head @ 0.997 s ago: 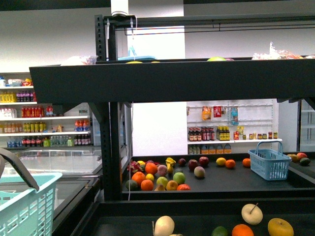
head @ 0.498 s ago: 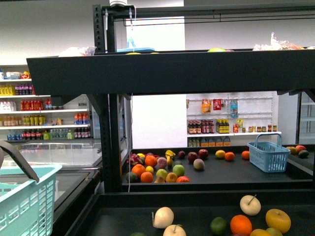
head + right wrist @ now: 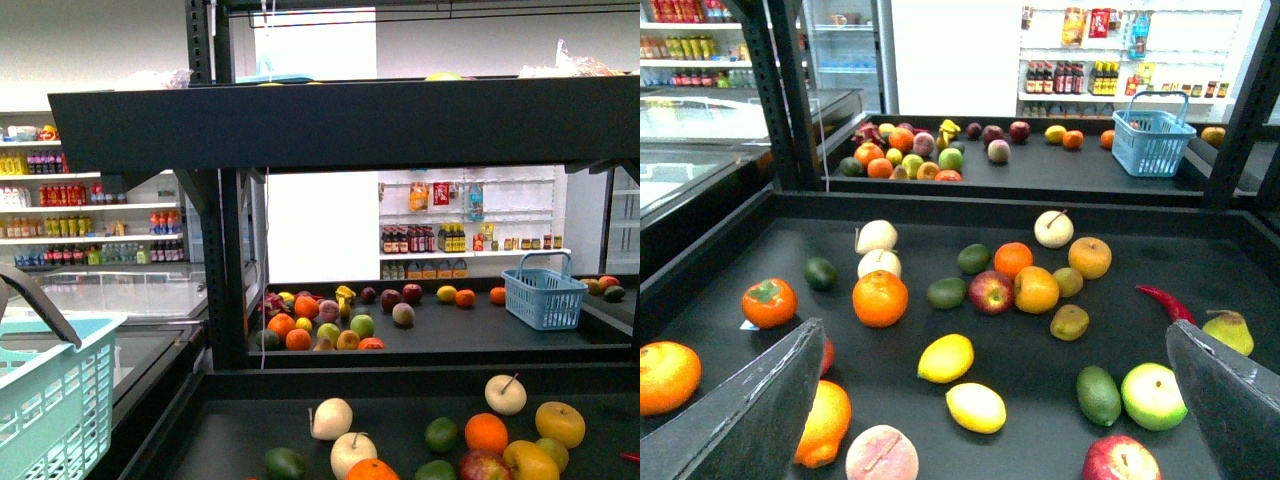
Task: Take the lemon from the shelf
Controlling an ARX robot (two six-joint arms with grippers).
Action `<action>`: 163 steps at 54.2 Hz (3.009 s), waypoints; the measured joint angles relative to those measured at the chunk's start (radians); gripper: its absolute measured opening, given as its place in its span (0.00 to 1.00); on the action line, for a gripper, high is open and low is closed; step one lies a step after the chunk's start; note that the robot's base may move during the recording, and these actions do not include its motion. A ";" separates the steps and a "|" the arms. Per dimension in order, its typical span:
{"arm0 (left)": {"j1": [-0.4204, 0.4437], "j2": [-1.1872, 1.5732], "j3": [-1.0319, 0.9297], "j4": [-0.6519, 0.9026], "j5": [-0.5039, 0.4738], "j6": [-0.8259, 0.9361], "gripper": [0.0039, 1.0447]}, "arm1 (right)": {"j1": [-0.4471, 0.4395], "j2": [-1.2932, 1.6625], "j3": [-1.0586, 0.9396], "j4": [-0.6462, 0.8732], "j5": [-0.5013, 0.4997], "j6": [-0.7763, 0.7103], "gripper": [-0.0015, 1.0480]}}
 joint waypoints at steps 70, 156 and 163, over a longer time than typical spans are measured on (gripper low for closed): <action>-0.080 0.359 0.448 -0.174 -0.086 0.042 0.23 | 0.000 0.000 0.000 0.000 0.000 0.000 0.98; -0.734 0.156 0.418 -0.344 0.054 0.409 0.11 | 0.000 0.000 0.000 0.000 0.000 0.000 0.98; -0.779 0.185 0.418 -0.327 0.081 0.423 0.11 | 0.000 0.000 0.000 0.000 0.000 0.000 0.98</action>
